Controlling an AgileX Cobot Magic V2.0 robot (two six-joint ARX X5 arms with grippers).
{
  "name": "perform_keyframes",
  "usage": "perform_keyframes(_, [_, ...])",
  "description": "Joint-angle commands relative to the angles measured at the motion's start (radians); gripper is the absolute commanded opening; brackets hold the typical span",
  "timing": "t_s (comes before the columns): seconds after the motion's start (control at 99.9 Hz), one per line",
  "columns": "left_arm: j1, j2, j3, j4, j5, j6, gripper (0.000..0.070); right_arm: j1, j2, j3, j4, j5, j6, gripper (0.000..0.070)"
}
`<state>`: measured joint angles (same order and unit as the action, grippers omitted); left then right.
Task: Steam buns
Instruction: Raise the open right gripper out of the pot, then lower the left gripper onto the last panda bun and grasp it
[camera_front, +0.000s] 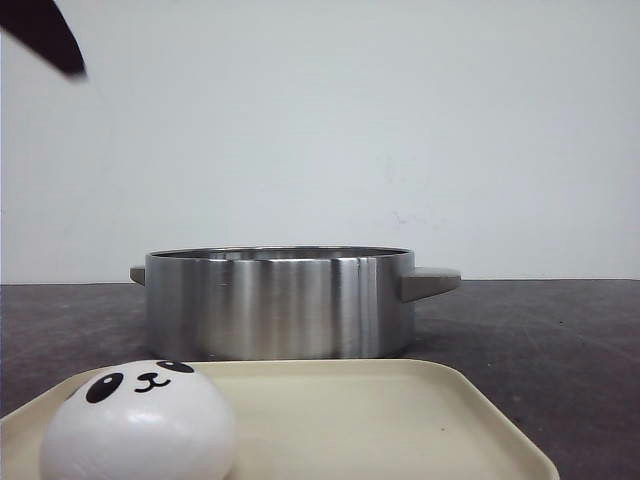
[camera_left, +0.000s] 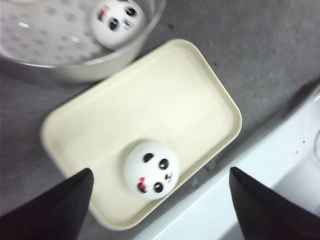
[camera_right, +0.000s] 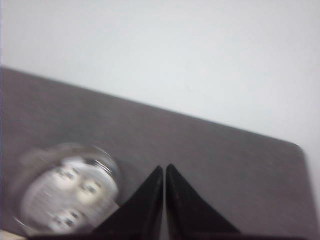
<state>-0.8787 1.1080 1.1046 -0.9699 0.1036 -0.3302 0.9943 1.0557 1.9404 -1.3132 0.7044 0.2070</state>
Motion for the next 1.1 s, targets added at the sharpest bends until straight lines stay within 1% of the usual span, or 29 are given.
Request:
perform_keyframes(0.0, [-0.031, 0.019, -0.027, 0.052, 0.001, -0.026, 0.0515, 0.011, 0.011, 0.01, -0.032, 0.035, 0.023, 0.0])
perform_keyframes(0.1, [-0.06, 0.043, -0.064, 0.08, 0.0, -0.034, 0.0515, 0.011, -0.009, -0.015, -0.048, 0.076, 0.026, 0.0])
perform_keyframes(0.25, [-0.09, 0.087, -0.067, 0.071, -0.002, -0.065, 0.0516, 0.011, -0.06, -0.088, -0.005, 0.082, 0.032, 0.0])
perform_keyframes(0.37, [-0.103, 0.11, -0.067, 0.077, -0.011, -0.069, 0.0516, 0.011, -0.108, -0.164, 0.019, 0.082, 0.045, 0.0])
perform_keyframes(0.46, [-0.111, 0.129, -0.067, 0.064, -0.018, -0.103, 0.0516, 0.011, -0.143, -0.225, 0.019, 0.084, 0.054, 0.0])
perform_keyframes(0.53, [-0.119, 0.143, -0.067, 0.034, -0.018, -0.131, 0.0516, 0.011, -0.177, -0.282, 0.025, 0.102, 0.083, 0.0])
perform_keyframes(0.62, [-0.131, 0.161, -0.068, 0.005, -0.019, -0.133, 0.0516, 0.011, -0.22, -0.355, 0.05, 0.116, 0.119, 0.0])
perform_keyframes(0.74, [-0.139, 0.187, -0.068, 0.023, -0.053, -0.138, 0.0516, 0.011, -0.28, -0.457, 0.101, 0.104, 0.171, 0.0])
perform_keyframes(0.801, [-0.139, 0.203, -0.068, 0.043, -0.079, -0.156, 0.0516, 0.011, -0.304, -0.494, 0.116, 0.099, 0.188, 0.0])
perform_keyframes(1.001, [-0.125, 0.309, -0.068, 0.072, -0.089, -0.161, 0.0525, 0.011, -0.327, -0.517, 0.126, 0.112, 0.2, 0.0])
perform_keyframes(1.061, [-0.122, 0.354, -0.068, 0.069, -0.089, -0.161, 0.054, 0.011, -0.327, -0.517, 0.134, 0.108, 0.2, 0.0])
perform_keyframes(1.091, [-0.122, 0.378, -0.068, 0.068, -0.089, -0.161, 0.0565, 0.011, -0.327, -0.517, 0.136, 0.107, 0.2, 0.0])
